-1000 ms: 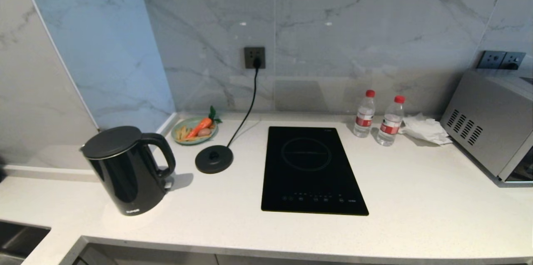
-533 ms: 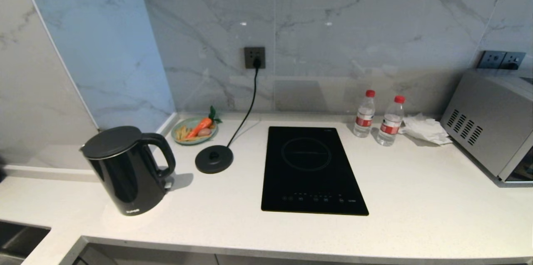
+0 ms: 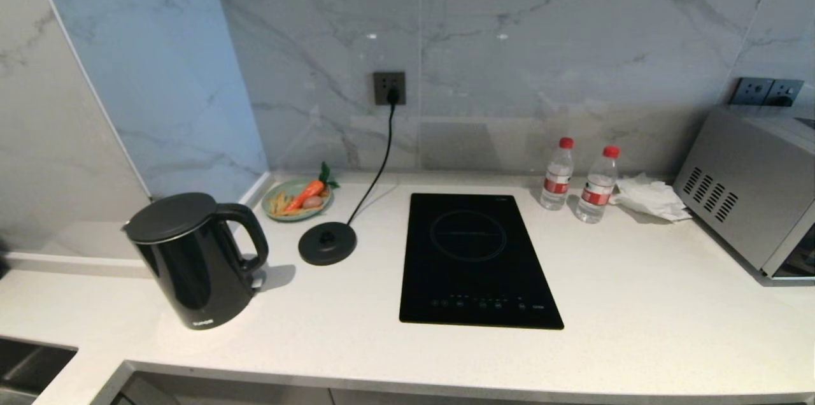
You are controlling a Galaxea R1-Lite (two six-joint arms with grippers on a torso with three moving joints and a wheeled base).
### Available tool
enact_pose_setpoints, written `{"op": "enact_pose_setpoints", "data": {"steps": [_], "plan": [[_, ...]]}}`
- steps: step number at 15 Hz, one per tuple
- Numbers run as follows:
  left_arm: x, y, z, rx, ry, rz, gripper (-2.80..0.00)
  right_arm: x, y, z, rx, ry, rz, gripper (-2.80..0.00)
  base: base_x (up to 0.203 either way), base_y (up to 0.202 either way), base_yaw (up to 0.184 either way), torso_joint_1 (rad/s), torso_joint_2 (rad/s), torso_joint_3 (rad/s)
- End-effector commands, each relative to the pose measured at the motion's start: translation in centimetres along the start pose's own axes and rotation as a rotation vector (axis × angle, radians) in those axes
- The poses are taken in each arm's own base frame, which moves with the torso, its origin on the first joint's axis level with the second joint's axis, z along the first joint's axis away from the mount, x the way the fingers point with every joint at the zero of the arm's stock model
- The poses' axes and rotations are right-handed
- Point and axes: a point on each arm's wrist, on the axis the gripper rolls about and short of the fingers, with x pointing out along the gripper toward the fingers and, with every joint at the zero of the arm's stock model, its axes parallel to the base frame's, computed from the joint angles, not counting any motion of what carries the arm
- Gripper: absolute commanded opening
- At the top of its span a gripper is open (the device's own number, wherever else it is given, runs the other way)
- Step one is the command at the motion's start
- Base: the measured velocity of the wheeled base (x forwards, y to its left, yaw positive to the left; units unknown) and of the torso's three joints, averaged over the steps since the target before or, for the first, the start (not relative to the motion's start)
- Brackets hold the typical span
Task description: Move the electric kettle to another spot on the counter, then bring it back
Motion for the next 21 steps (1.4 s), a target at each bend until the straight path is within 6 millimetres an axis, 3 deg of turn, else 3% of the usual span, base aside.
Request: {"op": "enact_pose_setpoints", "data": {"steps": [1, 21], "plan": [[0.01, 0.00, -0.04, 0.000, 0.000, 0.001, 0.00, 0.00, 0.00, 0.00, 0.000, 0.000, 0.001, -2.80, 0.000, 0.000, 0.000, 0.000, 0.00, 0.000], [0.10, 0.01, -0.02, -0.031, -0.020, 0.005, 0.00, 0.01, 0.00, -0.01, 0.000, -0.002, 0.000, -2.80, 0.000, 0.000, 0.000, 0.000, 0.00, 0.000]]}}
